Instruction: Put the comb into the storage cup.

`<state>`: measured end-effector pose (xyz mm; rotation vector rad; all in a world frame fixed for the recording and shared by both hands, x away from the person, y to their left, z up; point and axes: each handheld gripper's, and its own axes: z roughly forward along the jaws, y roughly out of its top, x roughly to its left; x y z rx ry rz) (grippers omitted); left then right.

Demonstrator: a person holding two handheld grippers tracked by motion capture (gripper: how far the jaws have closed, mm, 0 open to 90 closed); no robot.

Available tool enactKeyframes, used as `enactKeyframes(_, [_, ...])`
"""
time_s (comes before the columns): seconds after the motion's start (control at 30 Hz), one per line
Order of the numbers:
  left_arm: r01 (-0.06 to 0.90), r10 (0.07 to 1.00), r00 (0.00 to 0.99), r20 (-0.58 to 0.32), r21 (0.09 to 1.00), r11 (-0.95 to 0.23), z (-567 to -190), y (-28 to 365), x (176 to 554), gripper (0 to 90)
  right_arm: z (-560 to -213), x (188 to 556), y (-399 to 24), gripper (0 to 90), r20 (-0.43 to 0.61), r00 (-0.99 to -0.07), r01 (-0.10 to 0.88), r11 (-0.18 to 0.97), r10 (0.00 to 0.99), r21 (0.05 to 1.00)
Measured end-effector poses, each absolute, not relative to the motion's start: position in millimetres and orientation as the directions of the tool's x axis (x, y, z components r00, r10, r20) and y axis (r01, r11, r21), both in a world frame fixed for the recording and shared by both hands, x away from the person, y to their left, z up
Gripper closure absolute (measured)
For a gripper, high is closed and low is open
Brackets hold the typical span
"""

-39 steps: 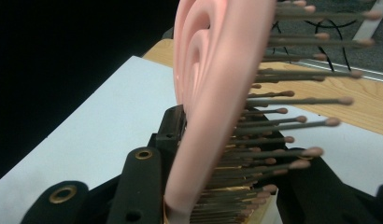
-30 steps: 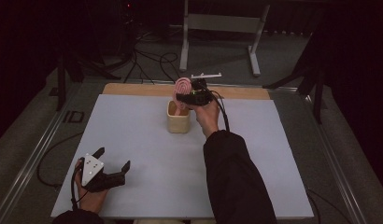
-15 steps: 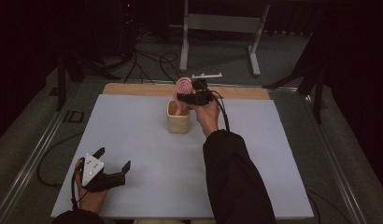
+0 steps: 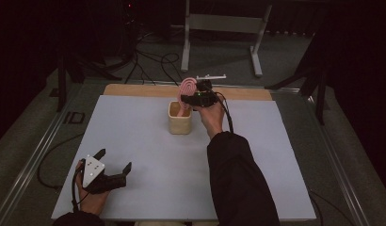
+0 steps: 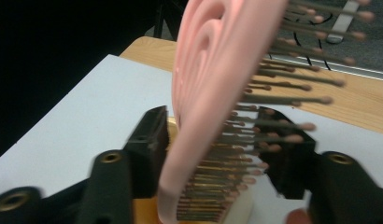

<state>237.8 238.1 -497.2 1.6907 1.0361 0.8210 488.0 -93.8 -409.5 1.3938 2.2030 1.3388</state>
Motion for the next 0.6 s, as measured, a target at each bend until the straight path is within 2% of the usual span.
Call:
enactKeyframes(0.03, [0.266, 0.908, 0.414, 0.060, 0.946, -0.184, -497.2, 238.1, 237.8, 0.1, -409.8, 487.8, -94.6, 43.1, 0.268, -0.531, 0.610, 0.144, 0.804, 0.779])
enactKeyframes(0.33, [0.267, 0.907, 0.415, 0.067, 0.944, -0.192, -497.5, 237.4, 238.0, 0.1, -407.1, 481.8, -98.2, 13.9, 0.280, -0.553, 0.601, 0.144, 0.785, 0.786])
enactKeyframes(0.6, [0.267, 0.907, 0.416, 0.069, 0.944, -0.195, -497.6, 236.8, 238.3, 0.1, -403.9, 476.3, -101.2, 8.7, 0.254, -0.550, 0.595, 0.160, 0.795, 0.788])
